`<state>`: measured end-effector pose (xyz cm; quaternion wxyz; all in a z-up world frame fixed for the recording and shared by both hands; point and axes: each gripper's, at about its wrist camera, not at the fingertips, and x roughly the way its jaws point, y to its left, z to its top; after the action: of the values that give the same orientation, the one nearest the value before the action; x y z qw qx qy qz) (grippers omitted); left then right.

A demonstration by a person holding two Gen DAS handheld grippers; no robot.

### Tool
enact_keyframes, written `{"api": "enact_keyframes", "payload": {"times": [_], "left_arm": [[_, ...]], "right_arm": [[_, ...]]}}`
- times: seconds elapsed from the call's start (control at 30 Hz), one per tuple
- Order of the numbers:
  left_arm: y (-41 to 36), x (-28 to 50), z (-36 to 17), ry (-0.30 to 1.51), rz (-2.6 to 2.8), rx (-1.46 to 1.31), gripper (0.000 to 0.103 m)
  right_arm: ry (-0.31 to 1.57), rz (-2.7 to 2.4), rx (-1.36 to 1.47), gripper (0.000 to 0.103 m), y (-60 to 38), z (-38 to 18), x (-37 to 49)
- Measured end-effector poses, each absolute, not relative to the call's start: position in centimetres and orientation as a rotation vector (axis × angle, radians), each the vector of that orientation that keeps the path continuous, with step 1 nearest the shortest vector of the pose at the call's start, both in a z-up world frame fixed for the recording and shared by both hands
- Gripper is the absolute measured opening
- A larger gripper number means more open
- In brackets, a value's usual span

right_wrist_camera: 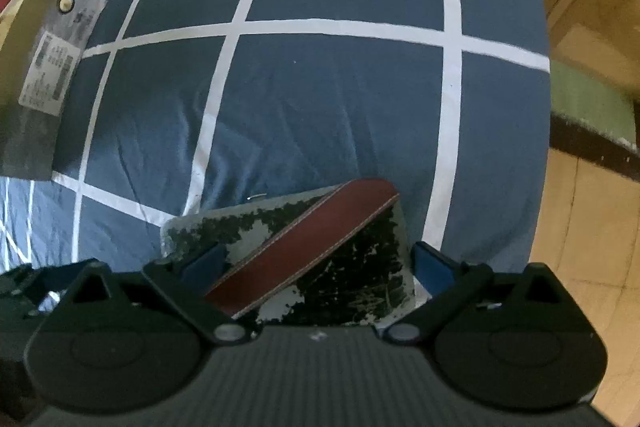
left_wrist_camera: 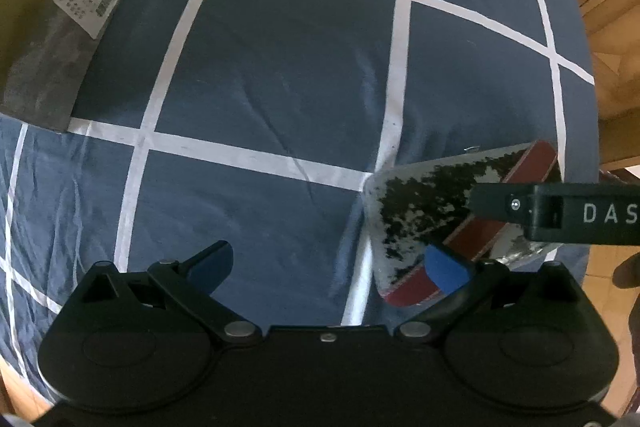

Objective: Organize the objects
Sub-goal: 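Close the right gripper on the case edge and lift it, then carry the mottled case with the right gripper over the cardboard box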

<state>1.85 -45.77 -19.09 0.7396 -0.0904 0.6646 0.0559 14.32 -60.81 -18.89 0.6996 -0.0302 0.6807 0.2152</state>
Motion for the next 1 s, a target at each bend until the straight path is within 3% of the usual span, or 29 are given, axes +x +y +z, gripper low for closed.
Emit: {"api": "enact_keyframes", "payload": {"times": [0.17,0.3,0.57,0.83,1.0], "left_arm": [[-46.3,2.1,-19.4,1.469,0.1,-0.21,0.103],[-47.0,2.5,-19.6,1.475,0.079,-0.238,0.103],[-48.6,3.3,-19.9,1.478,0.057,-0.296,0.102],[-48.7,3.3,-20.2,1.474,0.056,-0.368,0.086],[-48.8,3.5,-20.2,1.473,0.061,-0.373,0.084]], "right_arm": [[1.523,0.465,-0.044,0.099,-61.2,-19.1,13.9],[1.507,0.477,-0.093,0.091,-60.6,-19.2,13.8],[1.497,0.519,-0.118,0.086,-60.6,-19.3,14.4],[1.494,0.546,-0.127,0.08,-60.8,-19.3,14.6],[1.494,0.545,-0.116,0.078,-61.1,-19.3,14.6]]}}
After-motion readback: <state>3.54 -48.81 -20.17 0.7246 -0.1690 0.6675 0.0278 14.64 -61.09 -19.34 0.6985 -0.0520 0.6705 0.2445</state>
